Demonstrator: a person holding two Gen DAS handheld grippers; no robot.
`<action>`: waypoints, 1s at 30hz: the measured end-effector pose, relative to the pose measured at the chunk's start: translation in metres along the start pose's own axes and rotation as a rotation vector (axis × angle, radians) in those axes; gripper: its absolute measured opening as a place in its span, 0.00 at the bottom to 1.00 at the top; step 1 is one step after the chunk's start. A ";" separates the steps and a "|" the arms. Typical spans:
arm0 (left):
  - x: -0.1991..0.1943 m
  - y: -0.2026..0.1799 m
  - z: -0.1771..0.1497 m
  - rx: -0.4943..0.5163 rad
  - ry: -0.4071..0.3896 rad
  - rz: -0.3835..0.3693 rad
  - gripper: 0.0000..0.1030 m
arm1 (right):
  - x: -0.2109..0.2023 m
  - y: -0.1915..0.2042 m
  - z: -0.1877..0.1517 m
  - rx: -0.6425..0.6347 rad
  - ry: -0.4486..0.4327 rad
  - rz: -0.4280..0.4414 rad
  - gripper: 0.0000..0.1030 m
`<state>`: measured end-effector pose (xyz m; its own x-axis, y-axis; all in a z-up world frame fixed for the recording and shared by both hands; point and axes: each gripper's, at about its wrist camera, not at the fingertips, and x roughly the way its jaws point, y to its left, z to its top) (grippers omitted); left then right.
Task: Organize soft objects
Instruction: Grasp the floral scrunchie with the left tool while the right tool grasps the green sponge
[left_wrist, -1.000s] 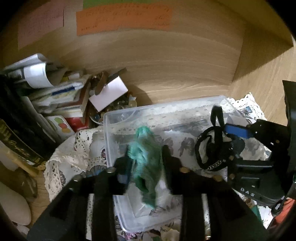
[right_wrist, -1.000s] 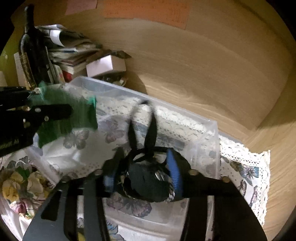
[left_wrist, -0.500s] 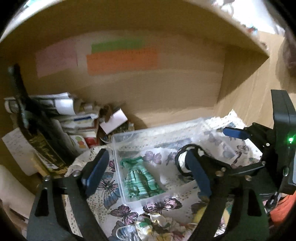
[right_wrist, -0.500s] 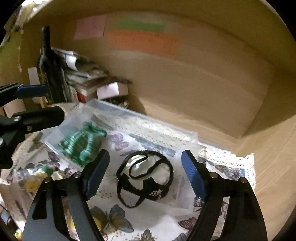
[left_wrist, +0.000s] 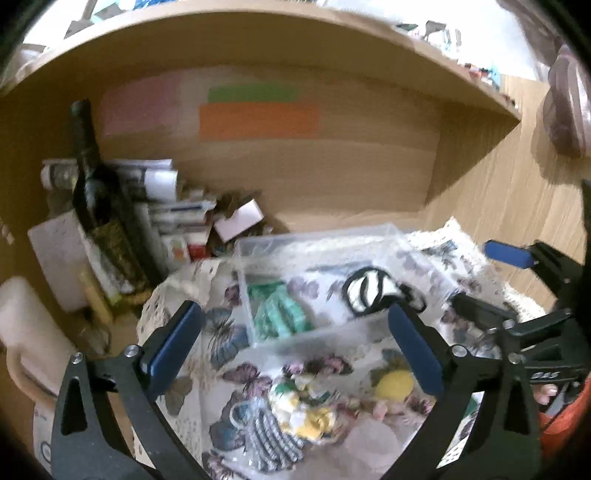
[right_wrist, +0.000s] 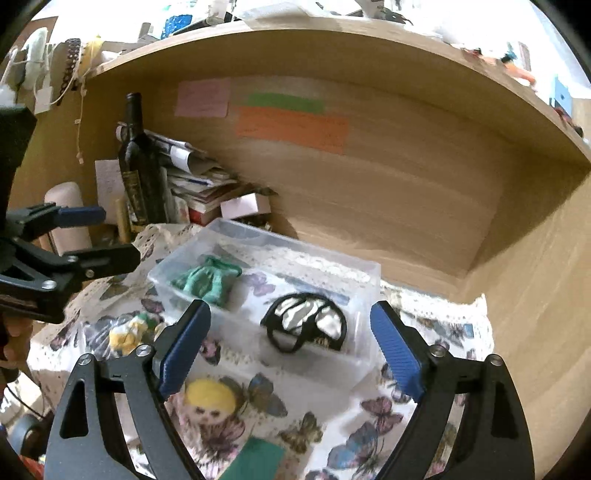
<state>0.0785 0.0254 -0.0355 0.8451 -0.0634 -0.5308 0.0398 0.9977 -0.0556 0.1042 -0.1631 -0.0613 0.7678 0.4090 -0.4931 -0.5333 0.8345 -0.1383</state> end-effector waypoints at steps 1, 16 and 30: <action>0.001 0.000 -0.006 -0.001 0.003 0.016 0.99 | 0.000 0.000 -0.006 0.013 0.007 0.010 0.85; 0.024 -0.013 -0.077 -0.024 0.124 0.081 0.99 | 0.019 0.003 -0.089 0.168 0.225 0.051 0.84; 0.042 -0.025 -0.087 -0.007 0.175 0.017 0.63 | 0.020 0.000 -0.107 0.226 0.276 0.094 0.42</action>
<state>0.0665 -0.0042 -0.1301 0.7399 -0.0508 -0.6708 0.0220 0.9984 -0.0513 0.0814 -0.1949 -0.1633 0.5779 0.3987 -0.7121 -0.4814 0.8711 0.0969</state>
